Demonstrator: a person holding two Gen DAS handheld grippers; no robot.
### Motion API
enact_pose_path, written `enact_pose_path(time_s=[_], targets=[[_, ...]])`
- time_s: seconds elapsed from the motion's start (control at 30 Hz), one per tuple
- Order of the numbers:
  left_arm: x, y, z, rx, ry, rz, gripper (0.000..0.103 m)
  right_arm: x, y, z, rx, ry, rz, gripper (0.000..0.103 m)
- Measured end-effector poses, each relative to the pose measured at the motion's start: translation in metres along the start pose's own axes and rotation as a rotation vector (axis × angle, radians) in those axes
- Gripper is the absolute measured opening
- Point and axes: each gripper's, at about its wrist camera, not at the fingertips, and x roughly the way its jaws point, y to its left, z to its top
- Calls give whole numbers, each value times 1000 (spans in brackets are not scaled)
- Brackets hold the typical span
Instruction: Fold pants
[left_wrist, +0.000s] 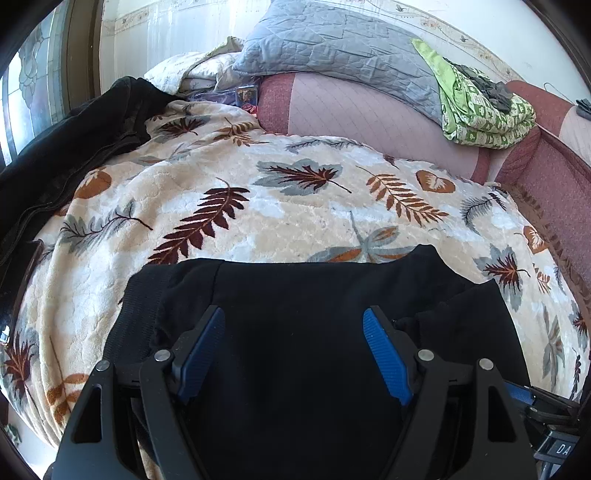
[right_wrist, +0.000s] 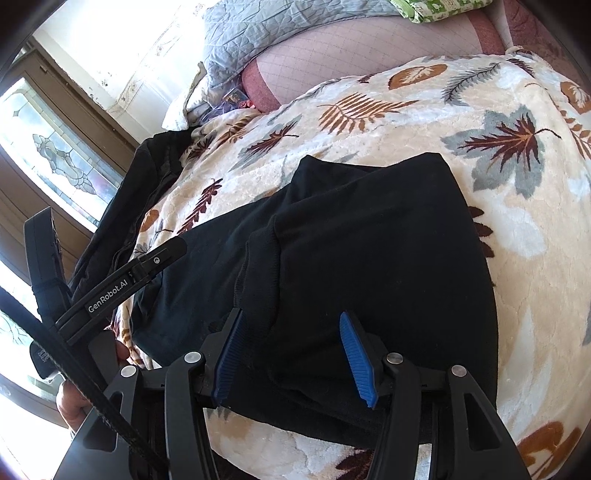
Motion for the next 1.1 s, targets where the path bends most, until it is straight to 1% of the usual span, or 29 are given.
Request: enact_pose_path(time_s=[0.13, 0.23, 0.3, 0.47, 0.57, 0.63, 0.77, 0.83, 0.9, 0.97, 1.03, 1.1], targets=[[-4, 3, -7, 31, -2, 33, 77, 2, 2, -1, -7, 3, -2, 59], [-6, 11, -12, 35, 4, 57, 77, 4, 3, -1, -11, 3, -1, 62], [-10, 19, -14, 23, 2, 66, 77, 5, 5, -1, -12, 1, 2, 64], [-18, 40, -14, -31, -15, 70, 77, 6, 13, 0, -27, 5, 7, 64], [-23, 55, -12, -79, -27, 76, 77, 6, 21, 2, -46, 8, 2, 64], [-29, 73, -9, -127, -40, 87, 77, 5, 28, 2, -68, 9, -6, 64], [-38, 118, -8, -261, -54, 101, 77, 10, 51, 7, -131, 40, 6, 64], [-44, 140, -9, -316, -58, 133, 77, 16, 63, 13, -154, 60, 23, 64], [-49, 158, -11, -370, -60, 143, 77, 28, 79, 24, -175, 96, 48, 65], [-53, 176, -13, -436, -66, 128, 77, 45, 98, 37, -200, 138, 73, 66], [-59, 187, -15, -471, -76, 158, 77, 61, 117, 46, -227, 170, 88, 67], [-62, 195, -15, -489, -82, 195, 77, 84, 144, 56, -266, 222, 104, 72]])
